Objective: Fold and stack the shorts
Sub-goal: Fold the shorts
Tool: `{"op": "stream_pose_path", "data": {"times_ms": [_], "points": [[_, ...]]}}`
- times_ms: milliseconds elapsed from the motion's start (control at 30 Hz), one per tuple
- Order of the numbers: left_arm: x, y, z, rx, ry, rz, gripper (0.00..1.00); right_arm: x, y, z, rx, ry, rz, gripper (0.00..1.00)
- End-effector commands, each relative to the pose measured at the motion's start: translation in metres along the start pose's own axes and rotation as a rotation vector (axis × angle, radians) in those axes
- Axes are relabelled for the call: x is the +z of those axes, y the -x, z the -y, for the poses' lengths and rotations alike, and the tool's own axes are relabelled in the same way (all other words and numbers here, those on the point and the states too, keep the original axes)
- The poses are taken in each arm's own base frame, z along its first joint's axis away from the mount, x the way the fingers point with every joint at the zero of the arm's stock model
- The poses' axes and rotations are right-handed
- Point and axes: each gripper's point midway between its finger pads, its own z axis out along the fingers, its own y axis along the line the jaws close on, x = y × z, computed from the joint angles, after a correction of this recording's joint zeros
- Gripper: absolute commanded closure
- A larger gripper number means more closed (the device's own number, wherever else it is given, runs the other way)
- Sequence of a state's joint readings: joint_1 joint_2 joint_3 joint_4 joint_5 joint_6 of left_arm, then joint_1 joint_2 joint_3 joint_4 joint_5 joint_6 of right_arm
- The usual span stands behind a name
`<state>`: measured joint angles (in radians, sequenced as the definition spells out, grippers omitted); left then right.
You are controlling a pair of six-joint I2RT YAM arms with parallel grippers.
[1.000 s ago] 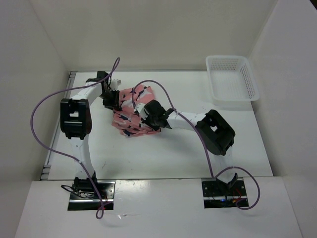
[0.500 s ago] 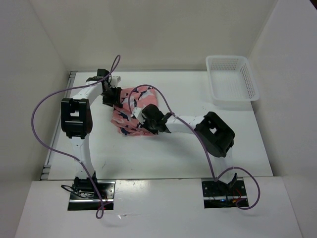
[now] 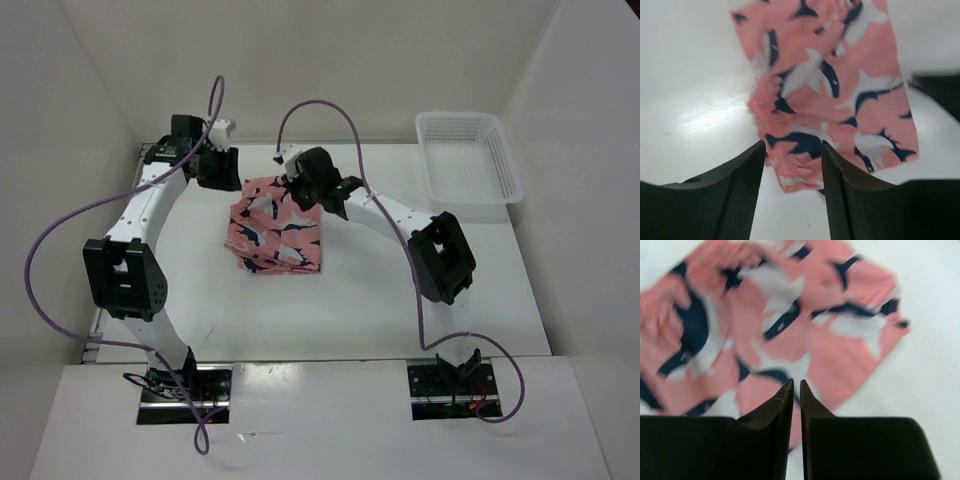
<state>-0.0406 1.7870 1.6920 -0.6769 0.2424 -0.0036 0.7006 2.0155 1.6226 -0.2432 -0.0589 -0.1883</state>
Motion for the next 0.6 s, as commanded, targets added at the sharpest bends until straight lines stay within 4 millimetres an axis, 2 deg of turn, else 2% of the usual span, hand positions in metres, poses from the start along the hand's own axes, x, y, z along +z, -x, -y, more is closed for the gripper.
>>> {"op": "stream_pose_path", "data": {"times_ms": [0,33,67,100,133,167,233,300,367,400,433,467,567], "points": [[0.021,-0.076,0.037,-0.033,-0.140,-0.236,0.44,0.034,-0.008,0.012,0.100,-0.006,-0.014,0.86],[0.026,-0.088,0.039,-0.045,-0.155,-0.267,0.45,0.039,-0.003,0.026,0.120,-0.034,0.004,0.86],[0.028,-0.106,0.047,-0.054,-0.180,-0.318,0.45,0.052,-0.015,0.039,0.141,-0.078,-0.017,0.86],[0.030,-0.115,0.049,-0.064,-0.193,-0.342,0.47,0.057,-0.018,0.042,0.152,-0.092,-0.023,0.85],[0.031,-0.121,0.055,-0.061,-0.210,-0.358,0.47,0.060,-0.014,0.053,0.181,-0.122,-0.005,0.83],[0.035,-0.135,0.054,-0.073,-0.212,-0.394,0.47,0.069,-0.025,0.063,0.187,-0.154,-0.022,0.83],[0.039,-0.148,0.053,-0.069,-0.191,-0.432,0.48,0.077,-0.025,0.064,0.210,-0.164,-0.020,0.83],[0.040,-0.161,0.050,-0.076,-0.174,-0.471,0.48,0.086,-0.033,0.078,0.232,-0.221,-0.025,0.82],[0.044,-0.174,0.042,-0.076,-0.132,-0.511,0.48,0.095,-0.039,0.084,0.245,-0.253,-0.034,0.82],[0.044,-0.180,0.039,-0.074,-0.114,-0.525,0.48,0.097,-0.045,0.087,0.254,-0.280,-0.044,0.82],[0.046,-0.184,0.032,-0.068,-0.082,-0.542,0.48,0.096,-0.036,0.092,0.254,-0.301,-0.021,0.82],[0.051,-0.188,0.032,-0.059,-0.075,-0.552,0.48,0.099,-0.044,0.094,0.264,-0.317,-0.034,0.82],[0.058,-0.198,0.030,-0.050,-0.056,-0.582,0.48,0.098,-0.040,0.098,0.273,-0.342,-0.026,0.82]]}}
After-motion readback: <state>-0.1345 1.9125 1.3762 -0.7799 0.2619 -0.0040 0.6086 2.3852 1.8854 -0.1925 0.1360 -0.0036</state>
